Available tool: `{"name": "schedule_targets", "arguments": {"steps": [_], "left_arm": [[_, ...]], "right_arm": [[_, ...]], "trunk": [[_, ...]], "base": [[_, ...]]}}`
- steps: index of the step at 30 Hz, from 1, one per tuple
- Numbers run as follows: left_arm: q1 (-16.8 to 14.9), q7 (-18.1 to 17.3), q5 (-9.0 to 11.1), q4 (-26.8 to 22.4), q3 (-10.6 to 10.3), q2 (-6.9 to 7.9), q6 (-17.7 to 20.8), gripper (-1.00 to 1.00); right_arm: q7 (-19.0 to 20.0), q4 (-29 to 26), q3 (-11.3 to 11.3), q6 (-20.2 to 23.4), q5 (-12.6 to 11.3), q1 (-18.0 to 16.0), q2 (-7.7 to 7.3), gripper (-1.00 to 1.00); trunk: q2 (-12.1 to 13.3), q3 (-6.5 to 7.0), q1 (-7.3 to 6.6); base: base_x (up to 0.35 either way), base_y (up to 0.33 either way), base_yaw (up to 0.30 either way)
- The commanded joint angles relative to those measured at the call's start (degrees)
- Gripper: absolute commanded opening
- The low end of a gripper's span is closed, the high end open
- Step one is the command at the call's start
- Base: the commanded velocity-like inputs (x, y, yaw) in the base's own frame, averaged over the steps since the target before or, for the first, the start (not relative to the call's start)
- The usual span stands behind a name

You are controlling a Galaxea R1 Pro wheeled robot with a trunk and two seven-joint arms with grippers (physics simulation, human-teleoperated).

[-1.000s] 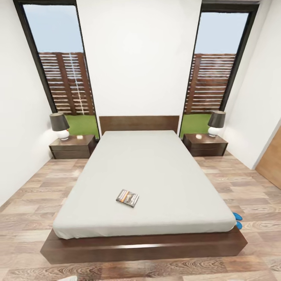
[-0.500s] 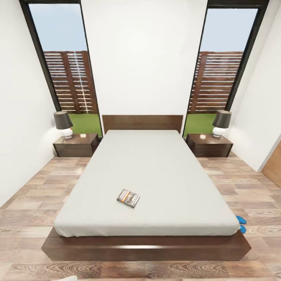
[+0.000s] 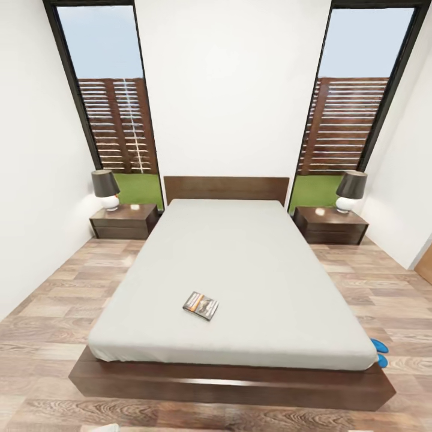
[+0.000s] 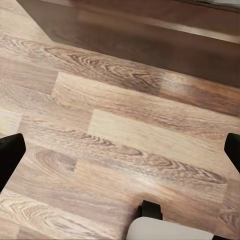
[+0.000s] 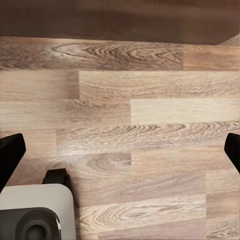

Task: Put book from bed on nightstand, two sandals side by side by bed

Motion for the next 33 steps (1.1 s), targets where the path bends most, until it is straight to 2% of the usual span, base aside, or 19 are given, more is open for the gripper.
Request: {"name": "schedule_targets", "arguments": {"steps": [1,12,33], "left_arm": [[-0.1,0.1,0.0,0.1,0.0,0.00,-0.2,1.00],[-0.1,0.1,0.0,0.1,0.0,0.00,-0.2,1.00],[-0.1,0.1,0.0,0.0,0.0,-0.02,-0.3,1.00]], "right_arm": [[0.2,0.1,-0.5,-0.2,0.6,0.0,0.01,1.00],[0.2,0.0,-0.5,-0.2,0.6,0.0,-0.05,1.00],[0.2,0.0,-0.5,-0.2,0.6,0.0,-0.05,1.00]], "trunk": [[-0.1,-0.10,0.04],[-0.1,0.24,0.04],[-0.1,0.31,0.04]], "base": [[0.086,-0.099,0.124],[0.068,-0.082,0.070],[0.098,0.018,0.006]]}}
